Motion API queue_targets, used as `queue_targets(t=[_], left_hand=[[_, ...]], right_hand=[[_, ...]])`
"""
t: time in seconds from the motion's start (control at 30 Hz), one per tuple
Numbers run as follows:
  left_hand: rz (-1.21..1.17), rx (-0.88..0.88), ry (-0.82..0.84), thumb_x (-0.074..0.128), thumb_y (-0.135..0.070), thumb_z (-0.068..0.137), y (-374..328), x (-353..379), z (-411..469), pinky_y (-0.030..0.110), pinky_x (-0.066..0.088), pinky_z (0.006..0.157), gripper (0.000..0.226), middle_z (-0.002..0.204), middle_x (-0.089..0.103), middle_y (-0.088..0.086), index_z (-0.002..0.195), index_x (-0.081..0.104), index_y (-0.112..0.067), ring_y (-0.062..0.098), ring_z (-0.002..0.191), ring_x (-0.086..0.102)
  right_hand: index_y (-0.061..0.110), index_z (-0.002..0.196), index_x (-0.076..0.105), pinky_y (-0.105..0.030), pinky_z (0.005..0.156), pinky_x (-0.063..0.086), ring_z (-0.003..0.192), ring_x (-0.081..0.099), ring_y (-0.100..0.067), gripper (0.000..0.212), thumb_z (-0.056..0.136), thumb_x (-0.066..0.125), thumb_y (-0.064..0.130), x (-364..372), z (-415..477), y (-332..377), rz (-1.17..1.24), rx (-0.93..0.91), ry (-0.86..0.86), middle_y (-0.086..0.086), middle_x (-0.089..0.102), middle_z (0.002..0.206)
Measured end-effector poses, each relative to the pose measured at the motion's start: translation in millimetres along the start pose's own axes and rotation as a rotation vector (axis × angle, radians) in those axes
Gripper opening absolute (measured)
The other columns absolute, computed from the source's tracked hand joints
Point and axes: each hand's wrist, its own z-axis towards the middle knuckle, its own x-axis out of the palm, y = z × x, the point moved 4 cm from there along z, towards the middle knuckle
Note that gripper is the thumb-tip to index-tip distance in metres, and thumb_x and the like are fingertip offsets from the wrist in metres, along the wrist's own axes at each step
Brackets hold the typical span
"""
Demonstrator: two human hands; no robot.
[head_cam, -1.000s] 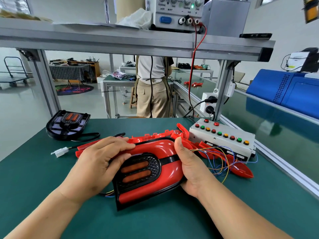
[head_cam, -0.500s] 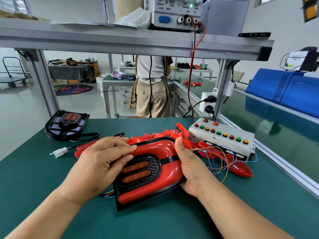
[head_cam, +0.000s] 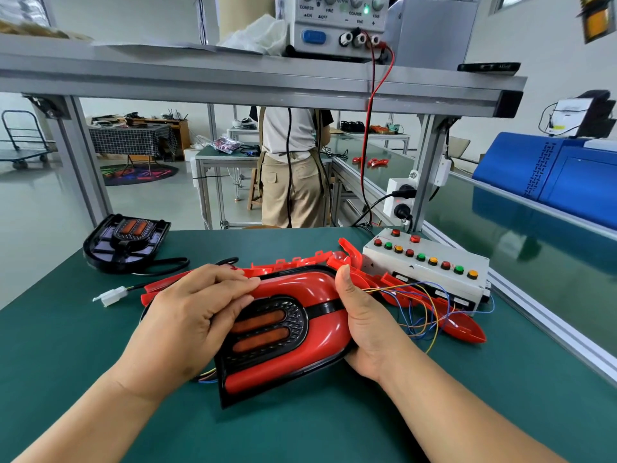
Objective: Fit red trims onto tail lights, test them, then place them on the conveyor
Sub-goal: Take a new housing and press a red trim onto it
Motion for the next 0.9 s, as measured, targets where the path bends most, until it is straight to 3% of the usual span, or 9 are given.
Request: queue_targets(t=[0.1,0.23,0.37,0.57,0.63,0.73,0.9], left_hand=[[-0.008,0.012,-0.040,0.054,-0.027,0.090,0.9,-4.1,0.3,0.011,0.044,0.092,0.030,0.099,0.067,-0.003,0.104,0.076,-0.012,0.002,0.094,0.060],[-0.020,0.011,-0.030,0.053,-0.030,0.090,1.8,-1.0,-0.1,0.023,0.041,0.107,0.033,0.101,0.068,-0.003,0.103,0.076,-0.011,0.002,0.098,0.060],[-0.026,0.018,-0.006,0.056,-0.030,0.089,1.1,0.2,-0.8,0.010,0.044,0.094,0.030,0.100,0.068,-0.006,0.101,0.078,-0.013,0.000,0.097,0.061],[-0.043,0.031,0.016,0.057,-0.032,0.088,2.7,2.1,-1.5,0.009,0.042,0.098,0.028,0.101,0.069,-0.009,0.100,0.078,-0.017,-0.001,0.104,0.061],[-0.049,0.047,0.032,0.057,-0.032,0.088,3.4,3.7,-1.9,0.014,0.044,0.101,0.028,0.102,0.069,-0.009,0.100,0.077,-0.017,0.000,0.109,0.061],[-0.046,0.027,0.049,0.056,-0.031,0.089,4.8,4.4,-1.9,0.013,0.043,0.100,0.028,0.103,0.068,-0.009,0.101,0.077,-0.017,0.001,0.111,0.061],[-0.060,-0.028,0.100,0.053,-0.037,0.087,5.4,2.6,-0.7,0.007,0.038,0.100,0.032,0.105,0.066,-0.010,0.103,0.076,-0.020,0.000,0.113,0.057]], right_hand=[[0.004,0.125,0.063,-0.061,0.103,0.043,0.117,0.061,-0.041,0.117,0.034,0.083,0.075,1.7,-0.5,0.4,0.002,0.003,0.020,-0.023,0.066,0.121],[0.002,0.124,0.063,-0.061,0.102,0.044,0.115,0.061,-0.042,0.119,0.032,0.085,0.074,0.8,-0.3,0.5,0.008,0.009,0.024,-0.024,0.067,0.119],[0.002,0.123,0.064,-0.062,0.102,0.044,0.114,0.062,-0.042,0.118,0.032,0.085,0.074,0.5,-0.8,0.2,0.004,0.012,0.019,-0.024,0.067,0.119],[0.001,0.123,0.064,-0.063,0.101,0.044,0.114,0.061,-0.043,0.116,0.034,0.085,0.072,-0.4,-0.6,0.3,-0.005,0.017,0.009,-0.024,0.067,0.119],[0.001,0.123,0.063,-0.063,0.100,0.045,0.114,0.061,-0.044,0.110,0.041,0.085,0.070,-0.6,-1.2,0.0,-0.007,0.021,0.001,-0.025,0.067,0.119],[0.001,0.126,0.061,-0.062,0.101,0.045,0.116,0.060,-0.044,0.081,0.065,0.074,0.053,-3.0,-0.9,-1.2,0.007,0.020,-0.050,-0.024,0.067,0.119],[0.002,0.125,0.062,-0.063,0.100,0.045,0.115,0.060,-0.045,0.065,0.073,0.072,0.041,-5.4,-0.8,-0.3,0.036,0.030,-0.087,-0.023,0.068,0.118]])
